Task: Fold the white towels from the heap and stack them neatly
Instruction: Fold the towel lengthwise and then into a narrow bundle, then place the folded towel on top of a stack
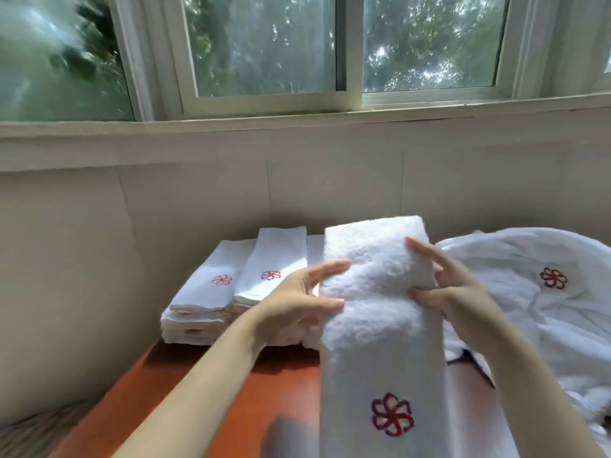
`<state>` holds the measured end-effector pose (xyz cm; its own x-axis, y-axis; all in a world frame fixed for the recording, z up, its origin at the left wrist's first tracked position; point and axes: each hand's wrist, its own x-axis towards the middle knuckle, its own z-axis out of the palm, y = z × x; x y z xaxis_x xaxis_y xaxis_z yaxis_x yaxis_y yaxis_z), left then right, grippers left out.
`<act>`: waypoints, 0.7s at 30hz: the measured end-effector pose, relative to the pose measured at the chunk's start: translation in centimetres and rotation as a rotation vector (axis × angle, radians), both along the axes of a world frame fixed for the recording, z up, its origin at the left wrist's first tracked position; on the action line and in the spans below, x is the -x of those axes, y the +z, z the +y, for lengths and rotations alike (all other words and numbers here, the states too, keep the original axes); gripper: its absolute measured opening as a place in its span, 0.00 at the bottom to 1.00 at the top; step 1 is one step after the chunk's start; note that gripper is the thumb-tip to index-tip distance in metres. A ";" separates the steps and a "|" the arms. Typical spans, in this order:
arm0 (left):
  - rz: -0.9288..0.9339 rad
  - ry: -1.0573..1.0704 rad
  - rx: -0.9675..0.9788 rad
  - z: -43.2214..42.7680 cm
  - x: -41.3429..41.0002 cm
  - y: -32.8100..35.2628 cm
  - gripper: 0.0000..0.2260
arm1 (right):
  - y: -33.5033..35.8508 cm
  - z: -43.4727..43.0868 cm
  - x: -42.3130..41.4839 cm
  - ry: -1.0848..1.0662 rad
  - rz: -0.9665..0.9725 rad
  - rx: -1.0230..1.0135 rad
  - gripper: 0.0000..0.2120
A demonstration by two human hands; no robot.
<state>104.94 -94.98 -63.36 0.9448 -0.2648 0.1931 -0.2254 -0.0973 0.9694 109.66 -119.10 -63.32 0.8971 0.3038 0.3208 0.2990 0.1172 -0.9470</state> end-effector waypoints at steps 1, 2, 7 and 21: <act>-0.030 0.010 0.024 0.8 -1.3 1.3 0.24 | 1.7 0.9 -1.8 0.003 -0.028 -0.013 0.35; -0.049 0.031 0.068 1.5 -3.0 2.7 0.24 | 3.5 1.8 -3.9 -0.005 -0.051 -0.035 0.34; 0.066 0.465 0.193 4.2 -15.4 5.2 0.26 | 6.2 8.0 -18.2 -0.097 0.036 0.013 0.23; 0.095 0.496 -0.481 7.2 -23.1 -7.0 0.32 | -7.3 13.2 -31.6 -0.214 0.237 0.244 0.26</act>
<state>128.03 -87.75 -70.41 0.9832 0.1674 0.0733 0.0404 -0.5903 0.8062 141.30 -105.92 -70.58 0.9888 0.1440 0.0385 0.0618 -0.1610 -0.9850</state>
